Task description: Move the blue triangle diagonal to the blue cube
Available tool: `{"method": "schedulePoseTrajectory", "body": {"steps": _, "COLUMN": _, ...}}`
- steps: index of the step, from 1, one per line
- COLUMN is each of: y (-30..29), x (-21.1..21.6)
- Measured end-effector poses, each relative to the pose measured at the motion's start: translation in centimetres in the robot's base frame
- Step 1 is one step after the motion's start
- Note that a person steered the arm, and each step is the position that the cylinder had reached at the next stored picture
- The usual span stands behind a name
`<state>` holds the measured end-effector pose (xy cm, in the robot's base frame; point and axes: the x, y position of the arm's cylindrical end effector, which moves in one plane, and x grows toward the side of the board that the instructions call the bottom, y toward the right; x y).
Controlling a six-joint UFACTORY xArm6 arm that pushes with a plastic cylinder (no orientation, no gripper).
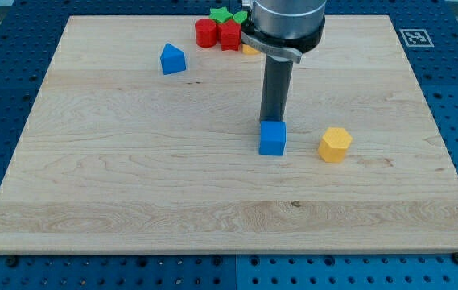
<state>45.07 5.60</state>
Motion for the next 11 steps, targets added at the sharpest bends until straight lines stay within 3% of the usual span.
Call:
{"method": "schedulePoseTrajectory", "body": {"steps": 1, "y": 0.0, "x": 0.8}}
{"method": "schedulePoseTrajectory", "body": {"steps": 3, "y": -0.5, "x": -9.1}}
{"method": "schedulePoseTrajectory", "body": {"steps": 6, "y": -3.7, "x": -14.8}}
{"method": "schedulePoseTrajectory", "body": {"steps": 9, "y": -18.9, "x": -16.1}}
{"method": "schedulePoseTrajectory", "body": {"steps": 10, "y": -21.8, "x": -15.9}}
{"method": "schedulePoseTrajectory", "body": {"steps": 11, "y": -20.7, "x": -15.4}}
